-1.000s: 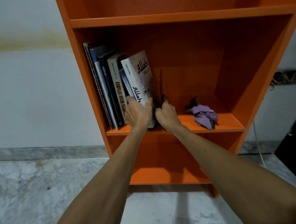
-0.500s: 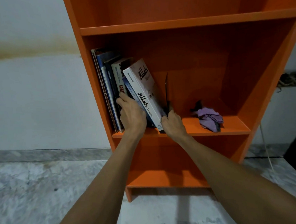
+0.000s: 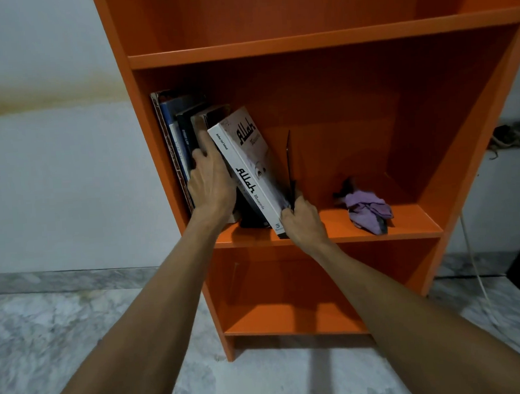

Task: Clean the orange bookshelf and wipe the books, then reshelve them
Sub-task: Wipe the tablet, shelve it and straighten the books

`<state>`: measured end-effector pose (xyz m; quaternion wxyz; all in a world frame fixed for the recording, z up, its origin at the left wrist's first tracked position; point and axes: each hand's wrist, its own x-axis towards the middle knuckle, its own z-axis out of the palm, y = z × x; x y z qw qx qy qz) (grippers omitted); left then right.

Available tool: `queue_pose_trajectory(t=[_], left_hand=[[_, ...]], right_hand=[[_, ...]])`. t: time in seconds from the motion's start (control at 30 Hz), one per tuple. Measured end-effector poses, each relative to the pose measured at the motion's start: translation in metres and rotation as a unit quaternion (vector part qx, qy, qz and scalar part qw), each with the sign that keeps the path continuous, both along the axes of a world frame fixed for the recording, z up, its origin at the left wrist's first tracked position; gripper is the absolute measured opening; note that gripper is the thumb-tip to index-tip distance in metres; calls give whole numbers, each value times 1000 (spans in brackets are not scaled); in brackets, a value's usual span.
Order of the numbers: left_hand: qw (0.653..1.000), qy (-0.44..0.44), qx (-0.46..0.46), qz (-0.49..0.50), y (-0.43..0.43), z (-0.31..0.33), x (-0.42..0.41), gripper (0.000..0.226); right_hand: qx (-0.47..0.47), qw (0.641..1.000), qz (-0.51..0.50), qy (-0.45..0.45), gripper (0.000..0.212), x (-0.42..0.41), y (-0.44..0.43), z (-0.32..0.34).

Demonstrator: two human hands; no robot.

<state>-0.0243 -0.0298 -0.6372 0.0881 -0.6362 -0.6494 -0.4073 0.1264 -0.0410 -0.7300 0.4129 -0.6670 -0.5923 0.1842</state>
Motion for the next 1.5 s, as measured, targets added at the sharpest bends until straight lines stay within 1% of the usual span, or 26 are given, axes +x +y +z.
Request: queue_pose_trajectory(t=[0.03, 0.1, 0.13, 0.17, 0.3, 0.4, 0.47, 0.53, 0.6, 0.7, 0.73, 0.77, 0.8, 0.83, 0.87, 0.93, 1.07, 1.1, 1.2, 1.23, 1.27, 1.37, 1.43, 1.47, 1.5], left_hand=[[1000, 7, -8, 2, 5, 4, -3, 84], [1000, 17, -20, 3, 12, 12, -9, 62], [1000, 20, -20, 3, 14, 13, -11, 55], [1000, 21, -16, 5, 14, 14, -11, 54], [999, 41, -4, 35, 13, 22, -8, 55], [995, 80, 8, 54, 12, 32, -7, 69], [995, 84, 17, 56, 11, 37, -4, 76], [995, 78, 26, 54, 10, 40, 0, 75], [998, 52, 29, 29, 10, 38, 4, 75], [998, -59, -1, -33, 15, 25, 7, 88], [995, -89, -18, -40, 18, 20, 8, 87], [994, -98, -35, -41, 20, 16, 7, 78], [993, -96, -46, -41, 22, 13, 6, 61], [993, -98, -43, -41, 23, 11, 5, 44], [993, -106, -35, -42, 24, 10, 3, 33], [991, -126, -12, -48, 23, 8, -1, 27], [985, -164, 16, -55, 18, 4, -10, 29], [984, -169, 21, -56, 17, 5, -11, 27], [982, -179, 30, -62, 13, 6, -9, 22], [982, -174, 27, -66, 11, 5, -8, 21], [984, -161, 20, -69, 10, 5, -8, 21], [988, -126, -14, -89, 7, 8, -13, 25], [987, -124, -26, -95, 4, 8, -17, 27], [989, -122, -16, -87, 0, 6, -21, 28], [990, -118, 10, -77, -4, 2, -23, 27]], right_hand=[[2, 1000, 0, -3, 40, 1, 1, -1], [0, 1000, 0, -6, 41, 1, 1, -2], [-2, 1000, -2, -7, 42, 1, 0, -1], [-2, 1000, -3, -8, 43, 0, 0, -1], [-1, 1000, -8, 1, 43, -1, 0, 0], [-7, 1000, -12, 2, 42, -1, 0, 1], [-8, 1000, -10, 4, 38, -1, -1, 1], [-10, 1000, -9, 6, 35, -2, -2, 1], [-13, 1000, -6, -1, 39, -3, -3, 2], [-20, 1000, -2, -3, 42, -3, -5, 3], [-18, 1000, -1, -3, 42, -2, -4, 3], [-17, 1000, 1, -2, 42, -2, -4, 3], [-15, 1000, 1, -1, 40, -2, -3, 3], [-13, 1000, 1, 1, 38, -3, -2, 3], [-13, 1000, -1, 2, 36, -2, -1, 3], [-21, 1000, -3, 3, 32, -2, 1, 4], [-34, 999, -2, 13, 18, -4, 5, 5], [-34, 999, -1, 13, 21, -6, 6, 6], [-32, 999, 13, 16, 43, -18, 6, 7], [-35, 999, 21, 18, 48, -22, 6, 8], [-40, 999, 29, 22, 47, -27, 8, 7], [-62, 997, 32, 19, 28, -39, 13, 6], [-70, 997, 29, 12, 29, -43, 14, 7], [-68, 997, 31, 9, 33, -45, 14, 9], [-64, 997, 31, 9, 44, -45, 14, 8]])
